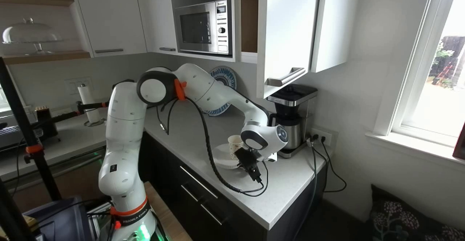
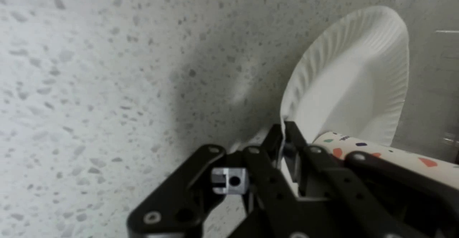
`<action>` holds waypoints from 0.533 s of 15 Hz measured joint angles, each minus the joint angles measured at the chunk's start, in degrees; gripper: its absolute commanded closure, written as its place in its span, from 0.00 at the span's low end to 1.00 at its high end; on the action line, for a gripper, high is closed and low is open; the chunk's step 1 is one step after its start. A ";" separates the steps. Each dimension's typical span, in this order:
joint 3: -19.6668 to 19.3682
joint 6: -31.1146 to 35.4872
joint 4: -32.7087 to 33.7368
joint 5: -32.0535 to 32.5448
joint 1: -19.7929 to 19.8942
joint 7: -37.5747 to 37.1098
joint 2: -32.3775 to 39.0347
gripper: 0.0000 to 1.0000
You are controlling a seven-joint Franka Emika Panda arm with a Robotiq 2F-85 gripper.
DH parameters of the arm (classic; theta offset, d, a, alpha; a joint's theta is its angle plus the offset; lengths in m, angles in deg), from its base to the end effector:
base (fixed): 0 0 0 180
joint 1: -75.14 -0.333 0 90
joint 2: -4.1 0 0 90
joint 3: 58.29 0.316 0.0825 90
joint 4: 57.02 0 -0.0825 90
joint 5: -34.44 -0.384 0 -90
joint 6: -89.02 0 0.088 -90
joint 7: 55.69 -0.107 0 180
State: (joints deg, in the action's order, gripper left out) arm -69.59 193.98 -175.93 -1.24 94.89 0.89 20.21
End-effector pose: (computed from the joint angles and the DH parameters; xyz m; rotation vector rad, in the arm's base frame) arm 0.4788 -0.2323 0.2747 -2.4439 -0.1386 0.0209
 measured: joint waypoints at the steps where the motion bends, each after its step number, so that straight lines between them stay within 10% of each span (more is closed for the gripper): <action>1: -0.02 0.00 -0.04 0.00 0.06 0.16 -0.23 0.98; 8: -0.11 0.00 -0.39 -1.58 0.75 1.90 -1.81 0.98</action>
State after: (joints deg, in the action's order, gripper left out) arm -69.70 193.98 -176.32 -2.83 95.64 2.79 18.41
